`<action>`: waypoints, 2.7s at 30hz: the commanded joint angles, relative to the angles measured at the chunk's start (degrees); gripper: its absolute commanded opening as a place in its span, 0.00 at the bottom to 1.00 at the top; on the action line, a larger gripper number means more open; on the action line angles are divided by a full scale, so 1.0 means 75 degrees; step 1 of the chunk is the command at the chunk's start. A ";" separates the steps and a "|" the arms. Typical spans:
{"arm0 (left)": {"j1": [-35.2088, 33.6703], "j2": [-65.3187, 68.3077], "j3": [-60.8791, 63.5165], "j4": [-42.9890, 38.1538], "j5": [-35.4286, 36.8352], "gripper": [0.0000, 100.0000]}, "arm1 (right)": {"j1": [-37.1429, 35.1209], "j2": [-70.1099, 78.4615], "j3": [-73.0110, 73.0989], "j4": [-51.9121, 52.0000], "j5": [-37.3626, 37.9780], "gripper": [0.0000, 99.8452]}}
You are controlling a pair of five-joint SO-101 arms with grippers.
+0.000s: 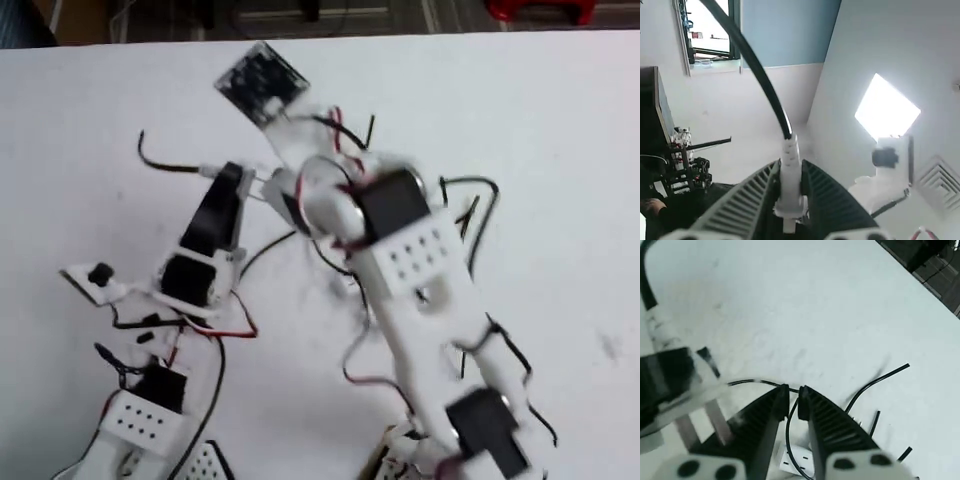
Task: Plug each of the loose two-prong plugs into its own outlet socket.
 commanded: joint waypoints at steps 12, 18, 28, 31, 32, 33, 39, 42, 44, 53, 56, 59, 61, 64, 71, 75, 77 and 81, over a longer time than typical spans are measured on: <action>0.0217 -0.0111 0.0012 0.0023 0.0070 0.02 | 0.0006 0.1846 -0.3634 0.0393 -0.0352 0.04; 0.0170 -0.0111 0.0012 0.0023 0.0070 0.02 | 0.0111 0.1834 -0.3868 0.0850 0.0258 0.04; 0.0158 -0.0111 0.0012 -0.0023 0.0059 0.02 | 0.1530 0.0826 -0.3188 0.1893 0.1289 0.04; 0.0158 -0.0111 0.0012 -0.0023 0.0059 0.02 | 0.1166 0.0440 -0.2309 0.1893 0.1395 0.04; 0.0158 -0.0111 0.0012 -0.0023 0.0059 0.02 | 0.0955 0.0369 -0.2110 0.1881 0.1383 0.04; 0.0158 -0.0111 0.0012 -0.0012 0.0059 0.02 | 0.0697 0.0299 -0.1958 0.1881 0.1383 0.04; 0.0158 -0.0111 0.0012 0.0012 0.0059 0.02 | -0.0229 0.0580 -0.1887 0.1412 0.1371 0.04; 0.0158 -0.0111 0.0012 0.0012 0.0059 0.02 | -0.0182 0.0990 -0.1887 0.1026 0.1371 0.04; 0.0158 -0.0111 0.0012 0.0012 0.0059 0.02 | -0.0088 0.1225 -0.1899 0.0850 0.1371 0.04; 0.0193 -0.0100 0.0012 0.0023 0.0070 0.02 | 0.0100 0.1905 -0.3247 0.0744 0.1430 0.04; 0.0205 -0.0076 0.0012 0.0035 0.0070 0.02 | 0.0100 0.2186 -0.3927 0.0862 0.1430 0.04; 0.0217 -0.0076 0.0012 0.0035 0.0070 0.02 | 0.0100 0.2491 -0.4454 0.1143 0.1442 0.04; 0.0217 -0.0076 0.0012 0.0035 0.0070 0.02 | 0.0100 0.2655 -0.4724 0.1377 0.1442 0.04; 0.0229 -0.0076 0.0012 0.0035 0.0070 0.02 | 0.0100 0.2807 -0.5005 0.1530 0.1442 0.04; 0.0229 -0.0076 0.0012 0.0035 0.0070 0.02 | 0.0053 0.3182 -0.5111 0.1237 0.1442 0.04; 0.0217 -0.0076 0.0012 0.0035 0.0070 0.02 | 0.0123 0.3288 -0.5099 0.1307 0.1442 0.04; 0.0217 -0.0076 0.0012 0.0035 0.0070 0.02 | 0.0358 0.3229 -0.5122 0.1506 0.1442 0.04; 0.0170 -0.0076 0.0012 0.0035 0.0059 0.02 | 0.1237 0.2796 -0.5087 0.1881 0.1453 0.04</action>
